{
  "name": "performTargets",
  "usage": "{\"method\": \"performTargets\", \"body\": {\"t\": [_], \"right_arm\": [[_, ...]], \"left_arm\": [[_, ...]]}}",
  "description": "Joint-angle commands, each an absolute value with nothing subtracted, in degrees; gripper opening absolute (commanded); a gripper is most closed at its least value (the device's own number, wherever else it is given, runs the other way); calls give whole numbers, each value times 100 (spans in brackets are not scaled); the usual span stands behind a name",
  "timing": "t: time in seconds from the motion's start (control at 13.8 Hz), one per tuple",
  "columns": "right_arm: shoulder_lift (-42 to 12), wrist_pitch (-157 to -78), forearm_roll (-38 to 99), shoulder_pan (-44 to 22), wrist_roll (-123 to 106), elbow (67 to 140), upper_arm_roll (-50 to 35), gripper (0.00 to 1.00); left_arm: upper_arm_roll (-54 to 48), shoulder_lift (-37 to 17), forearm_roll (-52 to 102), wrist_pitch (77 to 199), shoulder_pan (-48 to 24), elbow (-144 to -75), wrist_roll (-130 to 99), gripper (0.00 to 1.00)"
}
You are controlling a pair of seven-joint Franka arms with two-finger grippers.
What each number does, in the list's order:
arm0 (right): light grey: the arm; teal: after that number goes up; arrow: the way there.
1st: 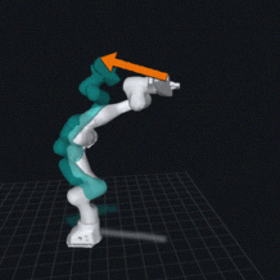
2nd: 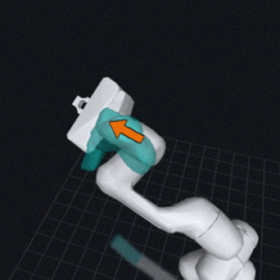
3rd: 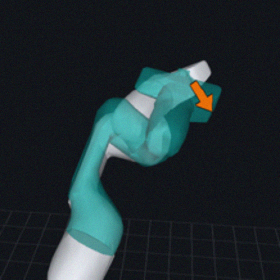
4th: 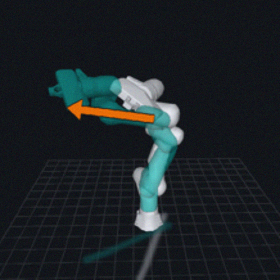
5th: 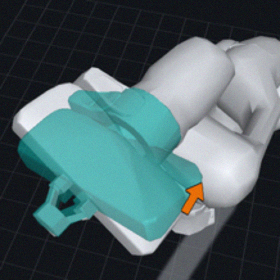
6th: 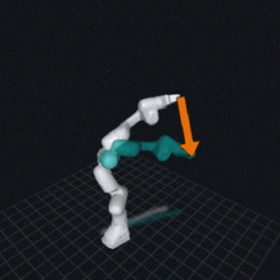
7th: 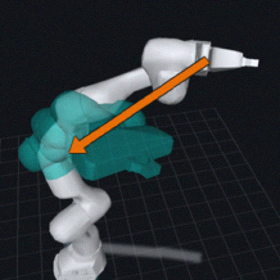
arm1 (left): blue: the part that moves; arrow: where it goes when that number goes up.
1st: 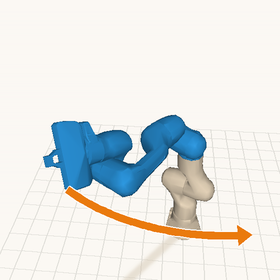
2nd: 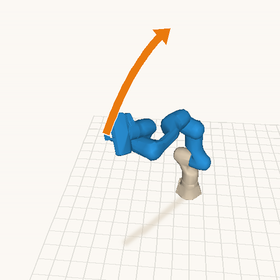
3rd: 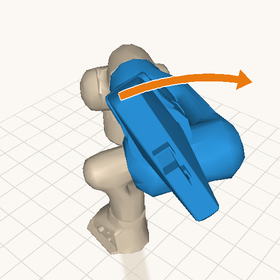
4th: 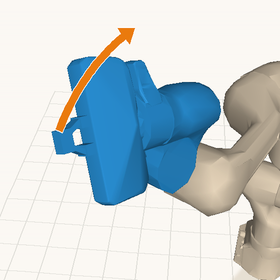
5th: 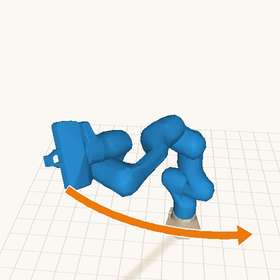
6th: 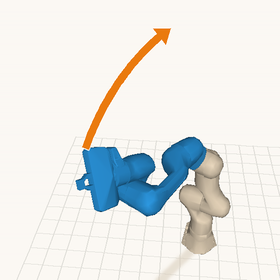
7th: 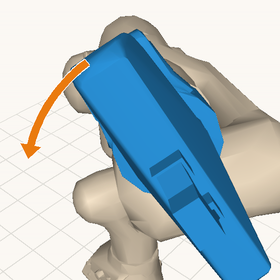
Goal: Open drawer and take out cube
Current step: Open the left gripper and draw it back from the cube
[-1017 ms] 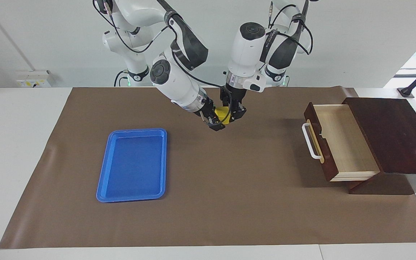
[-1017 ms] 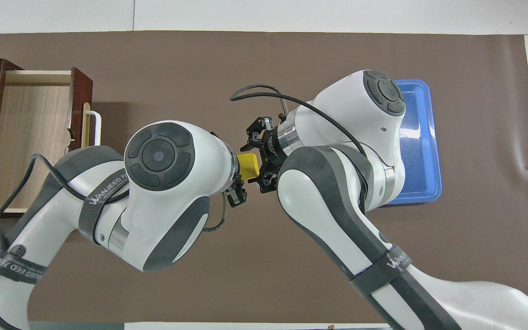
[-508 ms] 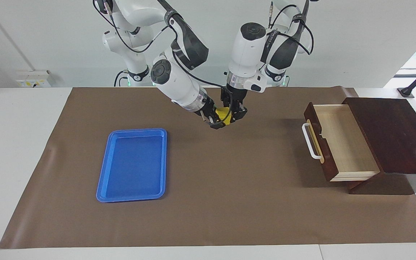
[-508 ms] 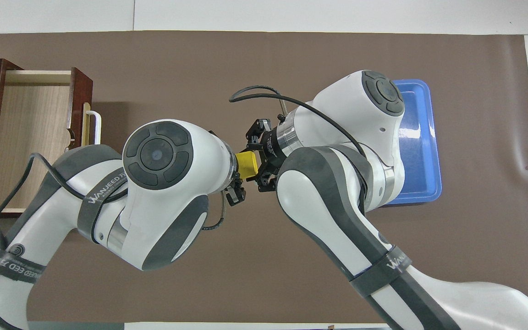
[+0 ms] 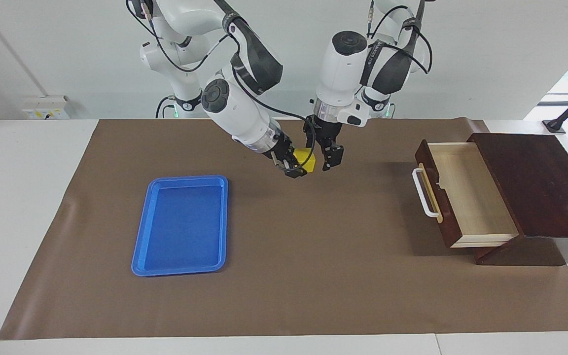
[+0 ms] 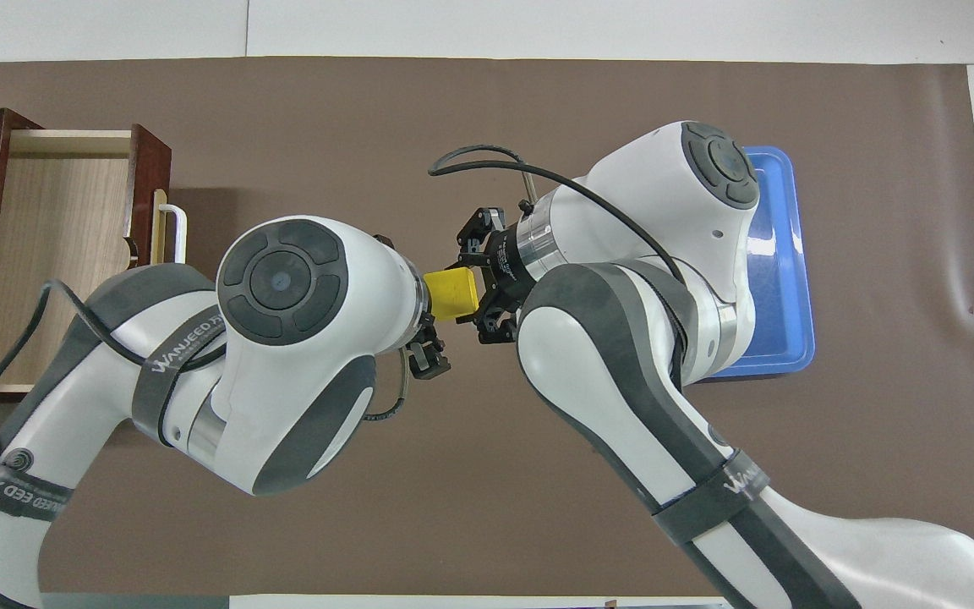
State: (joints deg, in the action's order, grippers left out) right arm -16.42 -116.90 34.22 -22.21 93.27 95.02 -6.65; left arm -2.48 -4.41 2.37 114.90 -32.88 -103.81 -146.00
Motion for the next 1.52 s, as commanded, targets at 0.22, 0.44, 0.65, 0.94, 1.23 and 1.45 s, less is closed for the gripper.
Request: {"method": "performTargets", "body": {"t": [0.22, 0.44, 0.65, 0.94, 1.23, 1.45], "right_arm": [[-1723, -11698, 3419, -2162, 9387, 9378, -686, 0], [-1723, -11716, 3428, -2153, 9387, 9378, -686, 0], [-1723, -11672, 3428, -2145, 9387, 9378, -677, 0], [-1723, -11654, 3428, -2057, 9396, 9308, -668, 0], [-1723, -11628, 3428, -1995, 9396, 9264, -668, 0], [-1740, -11628, 3428, -1978, 9396, 9211, -650, 0]], "left_arm": [[-246, -281, 167, 11224, -2708, -10441, -13660, 100], [-255, -281, 176, 11232, -2418, -10441, -13124, 100], [-255, -281, 167, 11267, -2215, -10494, -12912, 100], [-255, -202, 176, 11320, -2118, -10696, -12639, 100], [-255, -123, 176, 11469, -2109, -10889, -12630, 100], [-255, -105, 176, 11531, -2109, -10951, -12630, 100]]}}
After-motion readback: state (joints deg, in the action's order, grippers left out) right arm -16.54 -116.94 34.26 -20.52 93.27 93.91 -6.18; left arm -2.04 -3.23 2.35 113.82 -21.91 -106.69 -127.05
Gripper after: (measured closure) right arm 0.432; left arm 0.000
